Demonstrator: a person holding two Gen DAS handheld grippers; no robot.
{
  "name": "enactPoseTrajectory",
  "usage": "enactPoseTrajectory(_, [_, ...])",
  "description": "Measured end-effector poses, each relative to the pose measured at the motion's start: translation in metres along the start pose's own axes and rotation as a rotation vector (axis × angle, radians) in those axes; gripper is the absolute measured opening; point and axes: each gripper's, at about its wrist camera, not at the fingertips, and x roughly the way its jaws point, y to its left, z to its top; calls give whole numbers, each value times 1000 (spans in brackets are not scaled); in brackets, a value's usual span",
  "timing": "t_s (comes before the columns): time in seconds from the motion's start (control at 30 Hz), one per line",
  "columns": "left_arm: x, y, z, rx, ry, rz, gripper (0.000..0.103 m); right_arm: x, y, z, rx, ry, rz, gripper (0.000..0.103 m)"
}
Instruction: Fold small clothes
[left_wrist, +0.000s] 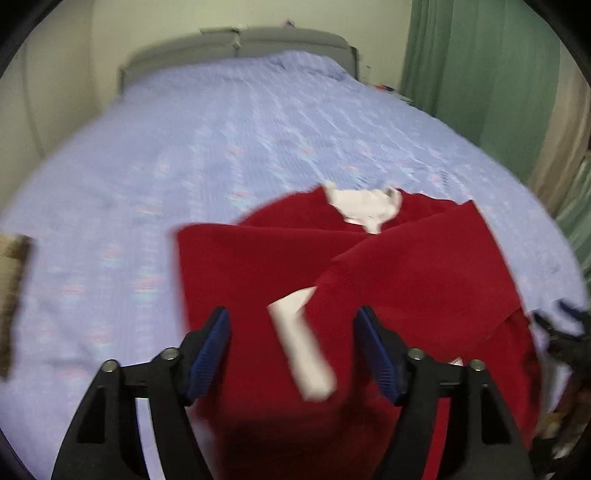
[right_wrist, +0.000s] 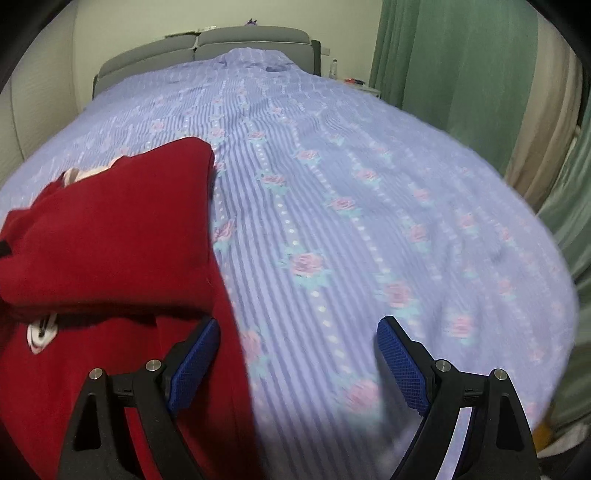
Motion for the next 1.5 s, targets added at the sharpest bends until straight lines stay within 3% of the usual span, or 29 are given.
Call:
enactPoseTrajectory(0.1, [-35, 0, -15, 41, -55, 71, 75, -35, -10, -3, -14, -41, -38, 87])
enactPoseTrajectory(0.17, [-54, 1, -24, 34, -61, 64, 76, -58, -15, -6, 2, -67, -38, 87])
enactPoseTrajectory(0.37, [-107, 6, -66, -6, -84, -18, 78, -123, -14, -38, -1, -120, 59, 87])
enactPoseTrajectory(0.5, [-124, 4, -104, -20, -69, -15, 78, -143, -13, -67, -4, -99, 164, 87])
enactPoseTrajectory(0.73, [-120, 11, -157, -106, 47, -82, 78, -136, -20, -123, 170, 48, 271, 84])
enactPoseTrajectory(0.87, [-114, 10, -172, -109, 87, -114, 77, -128, -16, -141, 188, 107, 271, 79])
enactPoseTrajectory(0.97, [-106, 10, -182, -128, 123, -167, 76, -123, -18, -148, 254, 121, 282, 74])
enactPoseTrajectory(1.17, [-77, 28, -198, -271, 228, -299, 66, -115, -8, -151, 230, 129, 256, 71])
enactPoseTrajectory(1.4, [-55, 31, -205, -308, 279, -340, 66, -96, 3, -149, 188, 142, 218, 69])
enactPoseTrajectory(1.5, [-50, 30, -204, -305, 274, -354, 66, -84, 3, -148, 216, 168, 247, 66])
